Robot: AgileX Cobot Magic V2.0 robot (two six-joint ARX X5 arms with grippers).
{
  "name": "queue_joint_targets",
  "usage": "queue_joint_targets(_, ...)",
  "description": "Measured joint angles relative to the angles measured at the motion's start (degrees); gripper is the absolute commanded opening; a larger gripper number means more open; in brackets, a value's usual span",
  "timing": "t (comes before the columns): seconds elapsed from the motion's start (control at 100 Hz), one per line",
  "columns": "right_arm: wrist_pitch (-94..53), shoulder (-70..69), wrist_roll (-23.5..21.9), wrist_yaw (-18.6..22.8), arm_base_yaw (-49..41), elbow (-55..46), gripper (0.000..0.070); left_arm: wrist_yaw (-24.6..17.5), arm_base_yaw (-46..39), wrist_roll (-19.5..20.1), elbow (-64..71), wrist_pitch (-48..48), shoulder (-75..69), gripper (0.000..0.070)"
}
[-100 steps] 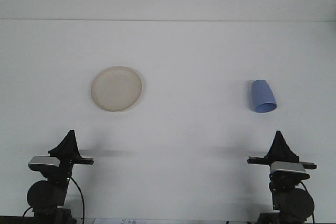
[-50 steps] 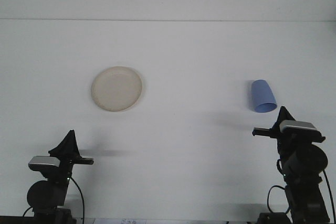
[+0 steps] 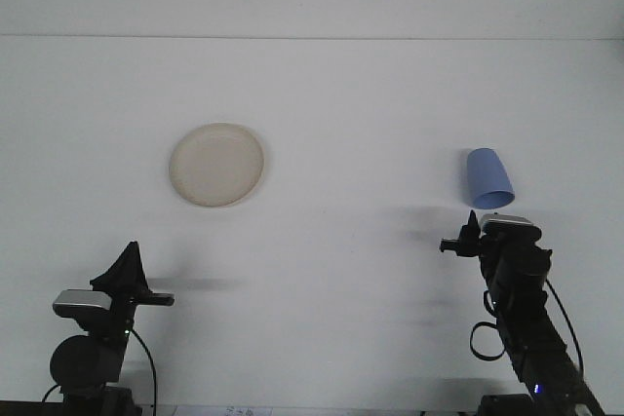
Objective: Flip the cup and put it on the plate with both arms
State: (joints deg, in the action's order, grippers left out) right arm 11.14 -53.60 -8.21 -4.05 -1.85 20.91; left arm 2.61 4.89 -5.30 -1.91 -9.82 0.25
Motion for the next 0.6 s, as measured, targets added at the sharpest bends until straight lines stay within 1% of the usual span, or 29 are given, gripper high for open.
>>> queue_joint_targets(0.13,5.79,-4.61,-0.52,0.02,0.02,-3.58,0.0361,0.00,0.00,0.00,0.00,0.00,0.00,0.0012)
queue_joint_targets(0.43,25.75,-17.84,-0.52,0.09,0.57,-3.50,0.0361,0.00,0.00,0.00,0.00,0.00,0.00,0.0012)
queue_joint_targets(0.6,30.77,-26.91,-0.55,2.58,2.05,-2.25,0.0361,0.00,0.00,0.00,0.00,0.00,0.00,0.0012)
